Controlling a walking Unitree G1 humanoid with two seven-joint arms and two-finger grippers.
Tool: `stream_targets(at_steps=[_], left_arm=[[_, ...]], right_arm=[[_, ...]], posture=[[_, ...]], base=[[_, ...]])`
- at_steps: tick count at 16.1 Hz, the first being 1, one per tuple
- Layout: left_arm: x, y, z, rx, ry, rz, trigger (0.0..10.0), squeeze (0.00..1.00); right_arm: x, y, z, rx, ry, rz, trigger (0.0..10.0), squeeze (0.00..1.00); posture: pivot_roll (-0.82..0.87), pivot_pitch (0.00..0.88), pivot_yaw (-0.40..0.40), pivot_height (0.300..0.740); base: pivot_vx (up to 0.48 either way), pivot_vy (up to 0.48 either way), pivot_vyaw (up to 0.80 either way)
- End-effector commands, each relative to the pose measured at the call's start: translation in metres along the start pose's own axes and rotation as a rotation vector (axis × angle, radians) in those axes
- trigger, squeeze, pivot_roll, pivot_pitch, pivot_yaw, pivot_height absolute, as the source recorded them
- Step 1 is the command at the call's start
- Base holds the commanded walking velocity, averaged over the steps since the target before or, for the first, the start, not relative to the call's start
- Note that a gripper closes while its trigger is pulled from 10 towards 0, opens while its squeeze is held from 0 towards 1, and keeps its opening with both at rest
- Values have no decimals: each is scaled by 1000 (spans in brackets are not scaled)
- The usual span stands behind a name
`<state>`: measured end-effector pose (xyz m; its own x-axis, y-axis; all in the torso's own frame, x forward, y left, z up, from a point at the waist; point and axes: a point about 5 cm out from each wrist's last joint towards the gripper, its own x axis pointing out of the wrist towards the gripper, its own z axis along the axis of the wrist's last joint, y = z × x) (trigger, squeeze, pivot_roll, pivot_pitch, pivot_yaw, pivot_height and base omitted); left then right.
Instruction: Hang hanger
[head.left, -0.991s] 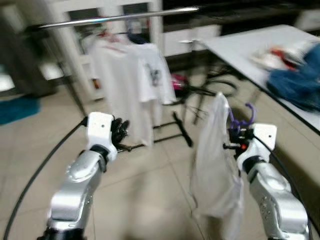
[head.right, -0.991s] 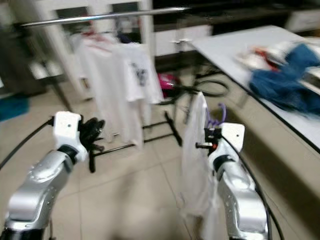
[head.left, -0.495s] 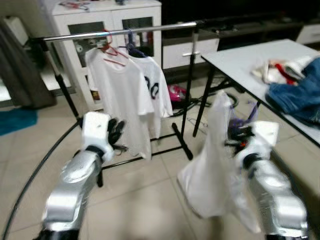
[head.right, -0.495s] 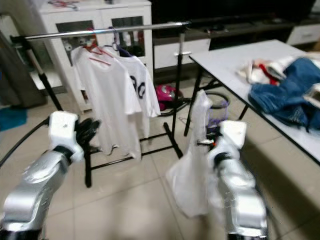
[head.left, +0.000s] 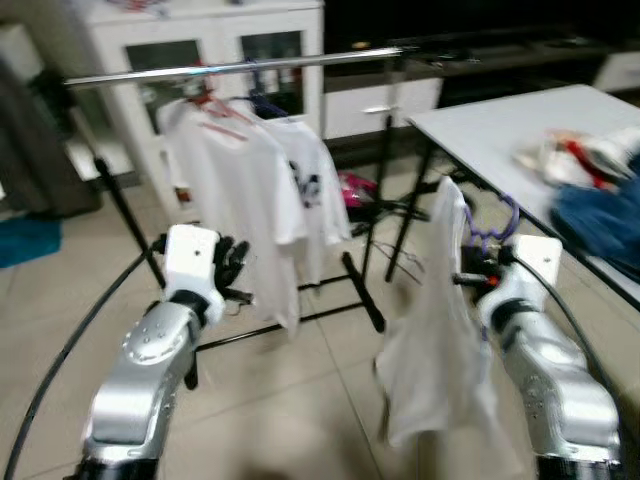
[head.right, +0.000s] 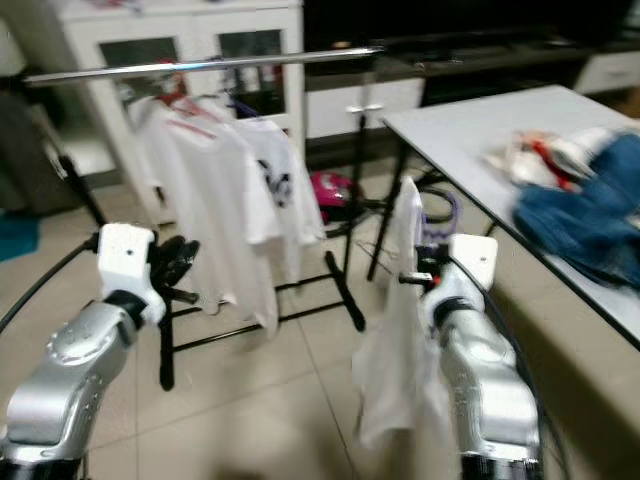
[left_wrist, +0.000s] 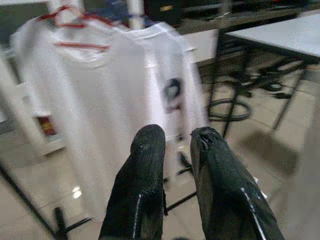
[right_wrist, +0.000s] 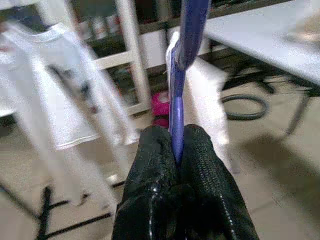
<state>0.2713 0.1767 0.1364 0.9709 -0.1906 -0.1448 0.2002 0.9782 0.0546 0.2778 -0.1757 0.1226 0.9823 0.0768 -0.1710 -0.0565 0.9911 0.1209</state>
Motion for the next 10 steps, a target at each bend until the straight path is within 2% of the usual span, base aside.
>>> stream_targets(at_steps=[1, 10], left_arm=[[2, -5, 6, 6, -21, -13, 10000, 0], [3, -7, 6, 1, -24, -26, 10000, 0]], right_arm=[[1, -5, 10, -13, -41, -9, 10000, 0], [-1, -8, 11, -18, -51, -24, 10000, 0]], posture=[[58, 0, 10, 740], [49, 0, 17, 740]], base=[[390, 0, 0], [389, 0, 0]])
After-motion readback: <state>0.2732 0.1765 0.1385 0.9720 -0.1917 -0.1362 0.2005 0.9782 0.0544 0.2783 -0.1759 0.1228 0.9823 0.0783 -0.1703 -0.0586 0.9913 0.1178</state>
